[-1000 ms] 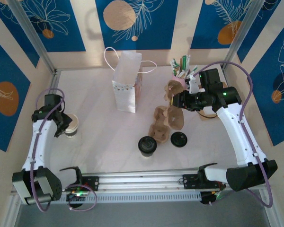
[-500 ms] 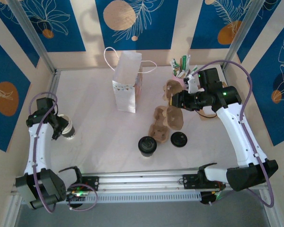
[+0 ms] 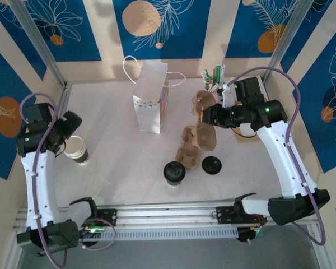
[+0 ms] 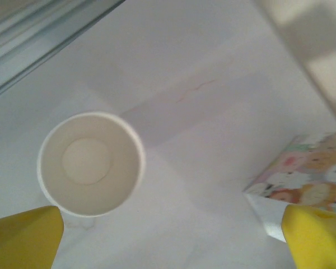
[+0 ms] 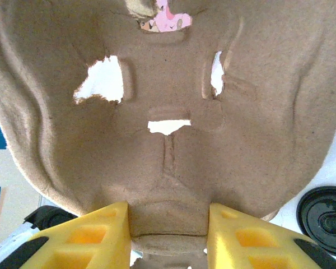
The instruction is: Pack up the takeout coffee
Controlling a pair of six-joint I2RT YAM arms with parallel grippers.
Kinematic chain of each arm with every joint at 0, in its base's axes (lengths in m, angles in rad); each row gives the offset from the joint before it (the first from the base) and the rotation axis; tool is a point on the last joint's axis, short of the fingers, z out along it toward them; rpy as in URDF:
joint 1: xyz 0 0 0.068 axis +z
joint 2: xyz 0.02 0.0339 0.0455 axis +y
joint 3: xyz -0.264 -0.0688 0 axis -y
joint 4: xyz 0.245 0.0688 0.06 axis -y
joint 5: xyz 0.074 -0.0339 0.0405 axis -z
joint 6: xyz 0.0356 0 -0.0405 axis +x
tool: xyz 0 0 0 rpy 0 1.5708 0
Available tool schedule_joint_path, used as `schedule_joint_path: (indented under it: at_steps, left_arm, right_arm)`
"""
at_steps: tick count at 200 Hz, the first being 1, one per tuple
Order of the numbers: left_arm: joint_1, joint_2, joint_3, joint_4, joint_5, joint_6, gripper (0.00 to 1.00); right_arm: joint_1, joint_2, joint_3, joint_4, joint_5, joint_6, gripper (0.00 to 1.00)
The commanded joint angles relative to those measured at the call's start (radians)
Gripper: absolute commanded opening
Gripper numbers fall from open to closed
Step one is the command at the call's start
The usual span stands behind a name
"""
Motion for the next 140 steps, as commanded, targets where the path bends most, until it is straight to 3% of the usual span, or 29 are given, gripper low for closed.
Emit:
schedule_joint_path:
  at_steps: [1, 31, 65, 97, 140]
  left_arm:
    - [-0.109, 0.025, 0.1, 0.017, 0.018, 0.009, 1.0]
    - [-0.371, 0.196, 0.293, 0.015, -0.102, 0.085, 1.0]
    - [-0.555, 0.437, 0.556, -0.034, -0.179, 0.233, 0.98]
    - [-0.62, 0.654, 0.777, -0.089, -0.237, 0.325, 0.87]
    - [-0.631, 0.888, 1.042, -0.158, -0.253, 0.368, 0.7]
  right_arm:
    - [0.009, 0.016, 0.023, -0.014, 0.0, 0.016, 0.36]
    - [0.014, 0.02, 0.02, -0.01, 0.007, 0.018, 0.36]
    - [0.016, 0.017, 0.01, -0.011, 0.014, 0.019, 0.36]
    - [0.014, 0.015, 0.005, -0.013, 0.015, 0.017, 0.36]
    - [0.011, 0.011, -0.002, -0.012, 0.017, 0.015, 0.36]
